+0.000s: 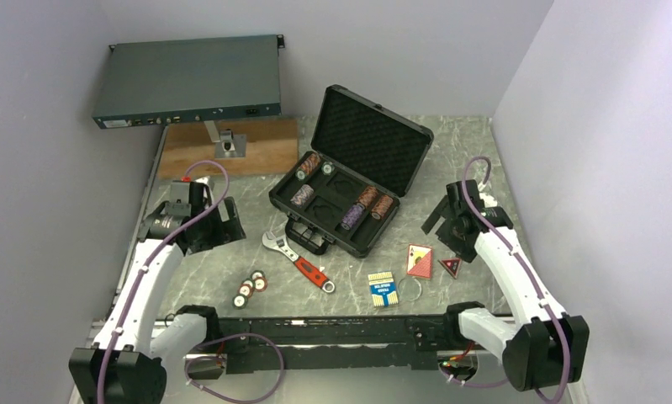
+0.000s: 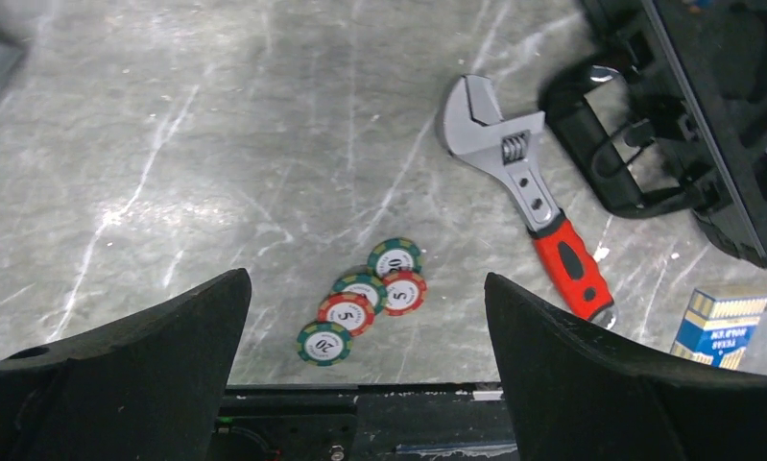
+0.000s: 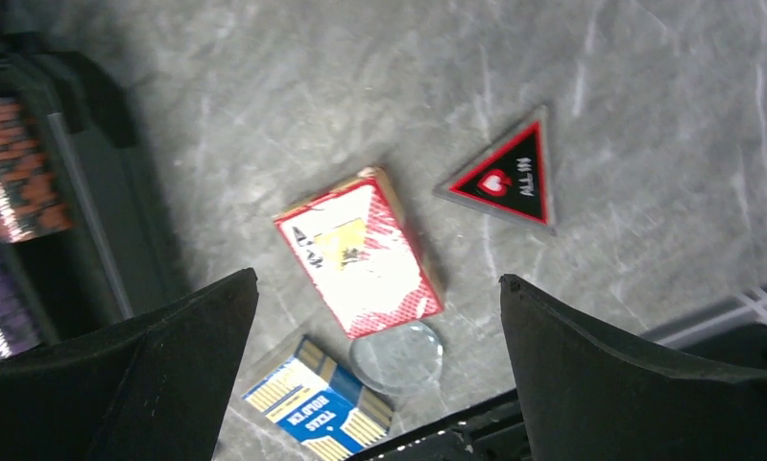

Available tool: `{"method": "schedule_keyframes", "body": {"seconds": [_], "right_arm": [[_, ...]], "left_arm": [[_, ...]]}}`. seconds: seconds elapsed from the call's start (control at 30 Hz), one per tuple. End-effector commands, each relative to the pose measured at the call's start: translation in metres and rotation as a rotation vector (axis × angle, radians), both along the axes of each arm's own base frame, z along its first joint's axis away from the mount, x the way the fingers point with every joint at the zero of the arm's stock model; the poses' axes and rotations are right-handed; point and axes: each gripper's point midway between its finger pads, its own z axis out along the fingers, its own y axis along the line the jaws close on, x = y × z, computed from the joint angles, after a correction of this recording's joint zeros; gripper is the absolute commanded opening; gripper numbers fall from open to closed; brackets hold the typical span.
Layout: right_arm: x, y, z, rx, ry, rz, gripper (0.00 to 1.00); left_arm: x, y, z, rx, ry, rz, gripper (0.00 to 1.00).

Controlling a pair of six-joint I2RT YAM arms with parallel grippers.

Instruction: Pack up texas hold em set

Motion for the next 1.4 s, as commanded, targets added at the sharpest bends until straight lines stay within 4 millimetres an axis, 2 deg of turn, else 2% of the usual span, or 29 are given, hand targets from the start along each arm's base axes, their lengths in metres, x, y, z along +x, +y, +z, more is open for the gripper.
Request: {"method": "schedule_keyframes", "body": {"seconds": [0.0,0.13,0.27,0.43,0.67,1.1,1.37], "right_arm": [[-0.017,-0.026,-0.006,-0.054,0.097,-0.139,1.00],[-0.027,-0.040,-0.024,0.020,0.152,-0.224,1.00],[-0.028,-0.043,-0.036,0.051,0.155,-0.260,0.99],[-0.041,-0.050,-0.053,0.058,0.209,-0.337,1.00],[-0.047,-0.059,-0.064,0.068,0.222,-0.466,0.99],[-0.026,-0.066,-0.085,0.128,0.202,-0.589,0.97],[-0.035,-0.057,-0.105,0.173,0.261,-0.654,0.93]], "left_arm": [[0.006,-0.018,0.007,-0.041,-0.064,-0.093,0.99],[0.008,-0.018,0.014,-0.042,-0.109,-0.097,0.99],[0.006,-0.020,0.023,-0.049,-0.160,-0.109,0.99],[0.004,-0.022,0.031,-0.050,-0.206,-0.116,0.99],[0.003,-0.023,0.034,-0.046,-0.225,-0.123,0.99],[0.003,-0.022,0.035,-0.039,-0.228,-0.114,0.99],[0.003,-0.019,0.036,-0.031,-0.234,-0.103,0.99]]}}
